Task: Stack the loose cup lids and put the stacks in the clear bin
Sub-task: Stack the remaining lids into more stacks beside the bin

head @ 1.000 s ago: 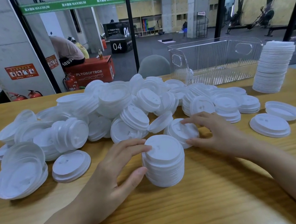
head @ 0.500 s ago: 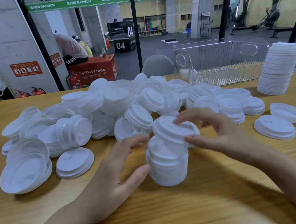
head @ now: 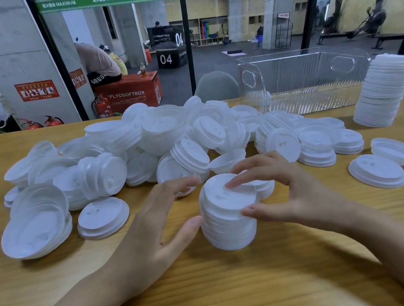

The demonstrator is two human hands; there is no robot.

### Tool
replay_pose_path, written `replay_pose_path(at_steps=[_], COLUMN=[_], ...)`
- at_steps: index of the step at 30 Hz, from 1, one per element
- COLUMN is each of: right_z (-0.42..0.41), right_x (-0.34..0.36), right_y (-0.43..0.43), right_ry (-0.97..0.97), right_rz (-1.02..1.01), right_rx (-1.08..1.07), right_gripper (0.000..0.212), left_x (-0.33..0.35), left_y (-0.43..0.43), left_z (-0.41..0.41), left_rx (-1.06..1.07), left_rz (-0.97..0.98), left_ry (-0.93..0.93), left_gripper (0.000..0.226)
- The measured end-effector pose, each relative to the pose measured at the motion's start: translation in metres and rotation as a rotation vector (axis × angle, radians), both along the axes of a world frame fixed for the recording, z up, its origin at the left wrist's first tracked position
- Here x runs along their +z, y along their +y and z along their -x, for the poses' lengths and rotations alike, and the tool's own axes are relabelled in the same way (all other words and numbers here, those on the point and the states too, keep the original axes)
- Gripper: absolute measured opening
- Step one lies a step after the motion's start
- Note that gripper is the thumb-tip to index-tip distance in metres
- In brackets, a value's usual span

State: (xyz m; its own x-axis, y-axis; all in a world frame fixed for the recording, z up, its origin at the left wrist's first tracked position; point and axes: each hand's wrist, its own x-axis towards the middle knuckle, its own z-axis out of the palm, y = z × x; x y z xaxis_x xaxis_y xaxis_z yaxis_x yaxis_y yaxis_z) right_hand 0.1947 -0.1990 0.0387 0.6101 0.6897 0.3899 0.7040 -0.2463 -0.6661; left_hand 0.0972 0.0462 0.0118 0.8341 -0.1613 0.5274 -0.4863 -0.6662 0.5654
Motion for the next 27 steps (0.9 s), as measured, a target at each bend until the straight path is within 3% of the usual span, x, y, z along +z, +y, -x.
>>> replay_pose_path(at_steps=[13, 17, 23, 27], right_z=[-0.002, -0.016, -0.040, -0.041], right_x=[-0.004, 0.003, -0.025, -0.031], right_y=[0.001, -0.012, -0.037, -0.032], right_ry=[-0.040, -0.044, -0.083, -0.068], right_rz=[-0.003, -0.068, 0.168, 0.178], right_rx=[-0.013, -0.141, -0.336, -0.332], right_gripper=[0.042, 0.036, 0.036, 0.044], left_x=[0.002, 0.002, 0.001, 0.001], left_y=[-0.004, -0.003, -0.003, -0.004], left_z=[0.000, 0.001, 0.000, 0.000], left_rx=[-0.045, -0.047, -0.061, -0.058], left_rz=[-0.073, -0.071, -0.059, -0.065], left_ry=[-0.045, -0.041, -0.032, -0.043], left_gripper=[0.037, 0.037, 0.038, 0.038])
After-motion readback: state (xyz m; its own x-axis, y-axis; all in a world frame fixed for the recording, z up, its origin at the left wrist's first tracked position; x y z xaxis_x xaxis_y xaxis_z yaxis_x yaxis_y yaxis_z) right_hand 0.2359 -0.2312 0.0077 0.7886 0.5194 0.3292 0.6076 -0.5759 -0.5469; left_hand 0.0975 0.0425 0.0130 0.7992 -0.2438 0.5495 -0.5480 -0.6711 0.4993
